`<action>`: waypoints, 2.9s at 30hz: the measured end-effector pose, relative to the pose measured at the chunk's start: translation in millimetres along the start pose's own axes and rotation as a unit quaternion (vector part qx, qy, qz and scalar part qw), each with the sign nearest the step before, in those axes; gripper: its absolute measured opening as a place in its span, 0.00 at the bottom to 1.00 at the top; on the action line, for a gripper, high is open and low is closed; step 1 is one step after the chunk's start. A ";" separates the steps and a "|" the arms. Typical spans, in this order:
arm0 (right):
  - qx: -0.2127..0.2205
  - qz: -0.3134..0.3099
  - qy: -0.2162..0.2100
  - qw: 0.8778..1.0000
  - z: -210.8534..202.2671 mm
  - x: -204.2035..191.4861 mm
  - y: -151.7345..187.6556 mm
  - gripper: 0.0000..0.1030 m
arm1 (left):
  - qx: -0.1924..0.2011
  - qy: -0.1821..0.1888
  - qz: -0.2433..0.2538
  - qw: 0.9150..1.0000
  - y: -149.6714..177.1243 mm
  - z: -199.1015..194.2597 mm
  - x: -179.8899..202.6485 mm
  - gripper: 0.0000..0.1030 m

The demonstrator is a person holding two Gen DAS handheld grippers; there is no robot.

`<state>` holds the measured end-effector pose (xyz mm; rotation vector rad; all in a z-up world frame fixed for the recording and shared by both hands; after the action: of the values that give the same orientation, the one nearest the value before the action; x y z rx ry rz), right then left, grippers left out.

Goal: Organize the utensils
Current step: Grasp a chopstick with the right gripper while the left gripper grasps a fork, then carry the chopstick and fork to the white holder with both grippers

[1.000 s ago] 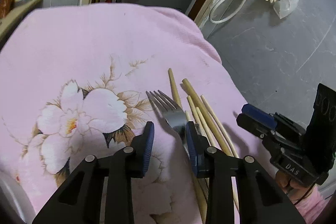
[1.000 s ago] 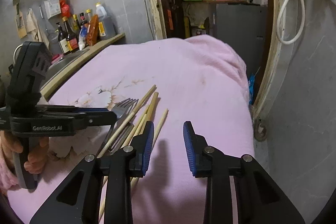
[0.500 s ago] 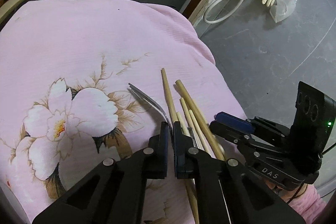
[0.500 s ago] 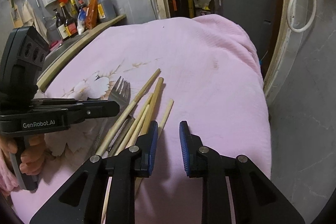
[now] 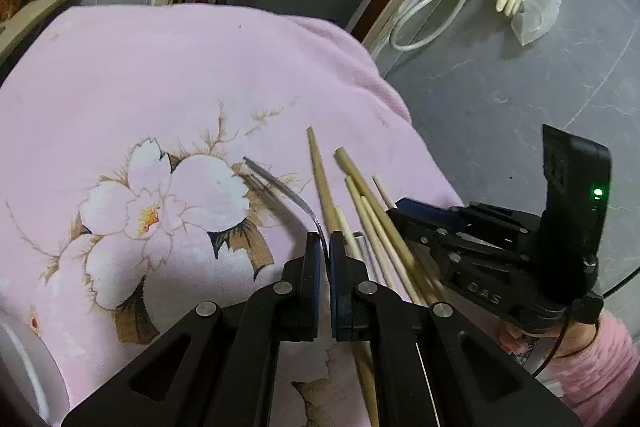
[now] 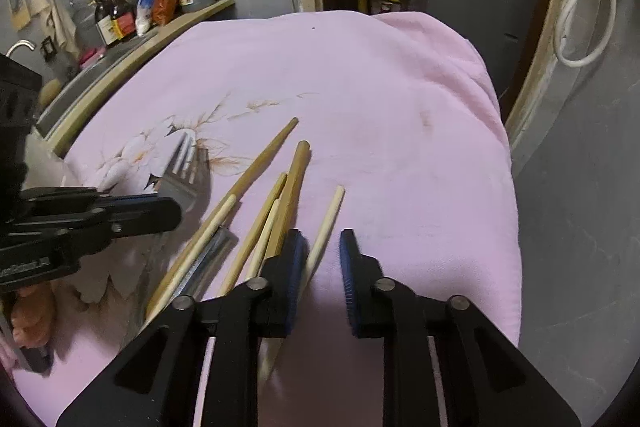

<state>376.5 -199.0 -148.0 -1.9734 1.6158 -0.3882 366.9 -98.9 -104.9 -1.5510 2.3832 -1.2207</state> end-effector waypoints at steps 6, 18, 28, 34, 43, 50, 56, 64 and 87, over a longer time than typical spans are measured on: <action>0.007 0.045 -0.018 0.999 -5.8 2.0 0.6 0.03 | 0.032 -0.010 0.036 0.999 4.1 -20.6 13.8 0.00; 0.152 0.040 -0.065 0.985 -72.2 -28.1 0.9 0.03 | 0.136 -0.080 0.065 0.985 19.5 -79.1 24.4 0.00; 0.370 -0.008 -0.049 0.928 -152.0 -78.2 -4.9 0.03 | 0.255 -0.134 0.091 0.953 15.2 -142.1 37.3 0.00; 0.455 -0.017 -0.041 0.889 -190.5 -109.8 -22.2 0.03 | 0.300 -0.161 0.116 0.933 7.4 -183.9 41.8 0.00; 0.502 -0.004 -0.124 0.856 -220.9 -171.5 -61.2 0.03 | 0.370 -0.203 0.098 0.901 -1.6 -276.9 5.6 0.00; 0.542 0.010 -0.183 0.820 -237.8 -225.8 -90.0 0.03 | 0.412 -0.255 0.072 0.872 -9.0 -341.0 -34.8 0.00; 0.547 0.039 -0.238 0.801 -237.5 -254.1 -108.2 0.03 | 0.450 -0.316 0.030 0.835 -1.9 -389.2 -88.1 0.00; 0.533 0.046 -0.265 0.802 -210.8 -278.1 -119.5 0.03 | 0.448 -0.370 -0.009 0.814 8.1 -390.2 -141.5 0.00; 0.513 0.067 -0.272 0.812 -159.4 -280.6 -113.8 0.03 | 0.404 -0.414 -0.029 0.815 32.2 -328.1 -171.5 0.00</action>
<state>315.4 48.4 80.3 -0.9824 0.8403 -0.4496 286.2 234.1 38.9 -1.3958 1.0608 -1.0167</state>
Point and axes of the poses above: each gripper's, at about its wrist camera, not at the fingertips, and z roughly the way its jaws point, x to its right, y to its underside, the point moved 10 cm from there along z, roughly the way its jaws point, and after that the axes turned 7 degrees about z, right-handed, at the moved point
